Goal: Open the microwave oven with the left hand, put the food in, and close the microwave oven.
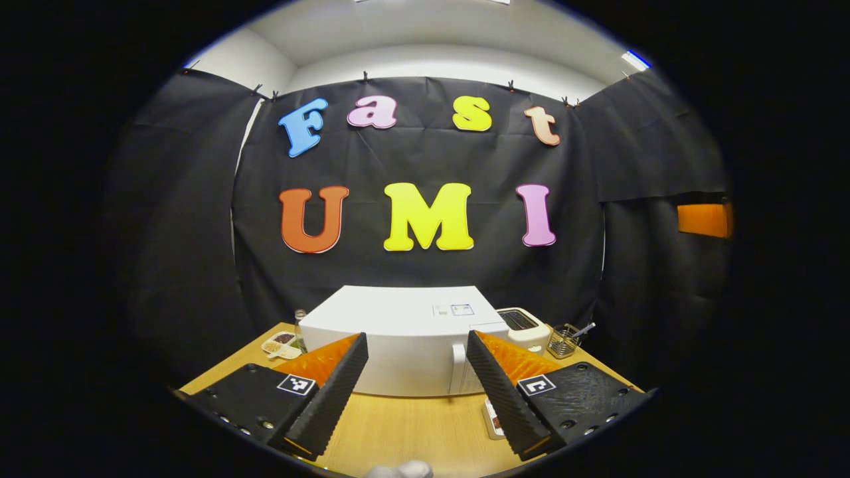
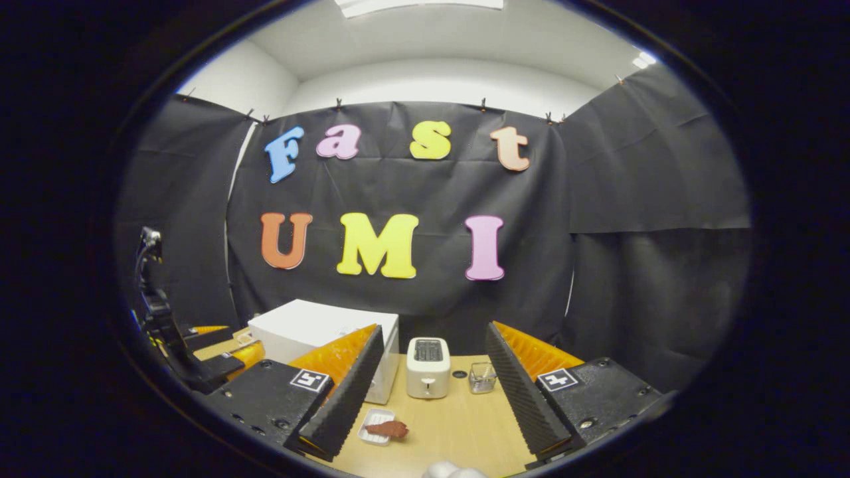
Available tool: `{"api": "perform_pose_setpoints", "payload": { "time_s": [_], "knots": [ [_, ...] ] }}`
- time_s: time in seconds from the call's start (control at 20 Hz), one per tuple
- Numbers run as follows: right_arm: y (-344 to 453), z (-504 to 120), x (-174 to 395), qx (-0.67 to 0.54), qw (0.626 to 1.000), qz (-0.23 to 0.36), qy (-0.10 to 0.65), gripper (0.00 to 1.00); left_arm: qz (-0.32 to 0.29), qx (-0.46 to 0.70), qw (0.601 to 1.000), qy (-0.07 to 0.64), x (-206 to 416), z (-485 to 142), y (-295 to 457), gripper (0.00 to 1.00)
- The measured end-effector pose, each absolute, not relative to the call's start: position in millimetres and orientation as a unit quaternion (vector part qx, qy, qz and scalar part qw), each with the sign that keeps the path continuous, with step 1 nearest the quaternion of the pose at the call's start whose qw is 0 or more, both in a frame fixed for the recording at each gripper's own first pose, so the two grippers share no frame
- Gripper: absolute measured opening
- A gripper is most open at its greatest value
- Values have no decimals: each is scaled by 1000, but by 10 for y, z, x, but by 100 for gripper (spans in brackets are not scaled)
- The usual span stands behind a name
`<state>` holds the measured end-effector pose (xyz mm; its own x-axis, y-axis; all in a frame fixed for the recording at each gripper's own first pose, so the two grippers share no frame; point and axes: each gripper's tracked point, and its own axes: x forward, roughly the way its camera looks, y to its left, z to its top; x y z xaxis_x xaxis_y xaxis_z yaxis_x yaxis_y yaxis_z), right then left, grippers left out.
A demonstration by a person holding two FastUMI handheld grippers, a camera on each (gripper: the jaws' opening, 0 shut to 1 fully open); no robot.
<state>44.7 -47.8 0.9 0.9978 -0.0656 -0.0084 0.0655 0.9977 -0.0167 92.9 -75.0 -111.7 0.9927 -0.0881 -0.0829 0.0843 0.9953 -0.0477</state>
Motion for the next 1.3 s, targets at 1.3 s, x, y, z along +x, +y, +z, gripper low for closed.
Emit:
{"api": "perform_pose_setpoints", "payload": {
  "time_s": [1.3],
  "knots": [
    [-1060, -399, 603, -61, 990, -111, 65, 99, -53, -34, 990, 126, 2552, -2987, -1539, 86]
  ]
}}
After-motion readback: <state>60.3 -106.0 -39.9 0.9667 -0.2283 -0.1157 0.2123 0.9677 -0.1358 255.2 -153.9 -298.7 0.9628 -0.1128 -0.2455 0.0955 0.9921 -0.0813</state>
